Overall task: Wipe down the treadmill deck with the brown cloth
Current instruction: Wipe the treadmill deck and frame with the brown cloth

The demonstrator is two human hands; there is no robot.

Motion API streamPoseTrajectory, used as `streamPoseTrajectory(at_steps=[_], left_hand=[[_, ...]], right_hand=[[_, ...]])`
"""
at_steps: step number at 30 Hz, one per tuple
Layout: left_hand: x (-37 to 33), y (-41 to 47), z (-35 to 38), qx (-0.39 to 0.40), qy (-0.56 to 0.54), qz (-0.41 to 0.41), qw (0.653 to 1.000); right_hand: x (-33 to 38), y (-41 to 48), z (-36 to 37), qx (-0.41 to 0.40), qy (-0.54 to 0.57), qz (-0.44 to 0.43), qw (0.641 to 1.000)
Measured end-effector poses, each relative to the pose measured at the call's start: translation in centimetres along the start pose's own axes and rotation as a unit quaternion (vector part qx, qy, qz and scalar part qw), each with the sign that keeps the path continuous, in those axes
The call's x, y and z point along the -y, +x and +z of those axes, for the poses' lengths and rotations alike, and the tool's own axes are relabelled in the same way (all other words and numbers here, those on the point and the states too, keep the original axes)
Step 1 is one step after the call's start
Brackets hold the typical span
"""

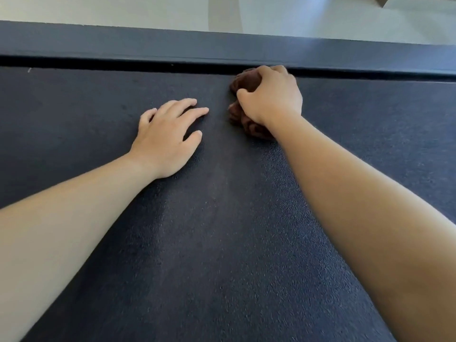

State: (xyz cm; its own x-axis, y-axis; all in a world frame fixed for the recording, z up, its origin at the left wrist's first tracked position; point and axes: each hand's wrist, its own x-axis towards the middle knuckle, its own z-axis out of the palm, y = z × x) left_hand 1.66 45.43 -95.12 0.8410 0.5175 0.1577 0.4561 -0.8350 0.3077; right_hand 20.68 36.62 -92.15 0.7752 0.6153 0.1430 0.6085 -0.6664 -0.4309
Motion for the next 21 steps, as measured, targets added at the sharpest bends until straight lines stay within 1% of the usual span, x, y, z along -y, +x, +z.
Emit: streamPoseTrajectory(at_steps=[5,11,16,21], left_hand=[[-0.2,-0.2,-0.3,0.001,-0.011,-0.007,1.0],[-0.8,-1.8,-0.9,0.005,0.0,-0.008,1.0],[-1.2,-10.6,-2.1,0.06,0.02,0.003,0.998],[-1.9,-20.4,-3.8,0.083,0.024,0.011,0.996]], right_hand=[[0.1,-2.4,-0.7,0.027,-0.022,-0.017,0.999],[0.7,-13.1,-1.8,0.057,-0.036,-0.066,0.996],[0.6,-22.8,-3.6,0.072,-0.026,-0.111,0.991],[0.3,-30.9,-5.4,0.094,-0.017,-0.135,0.986]])
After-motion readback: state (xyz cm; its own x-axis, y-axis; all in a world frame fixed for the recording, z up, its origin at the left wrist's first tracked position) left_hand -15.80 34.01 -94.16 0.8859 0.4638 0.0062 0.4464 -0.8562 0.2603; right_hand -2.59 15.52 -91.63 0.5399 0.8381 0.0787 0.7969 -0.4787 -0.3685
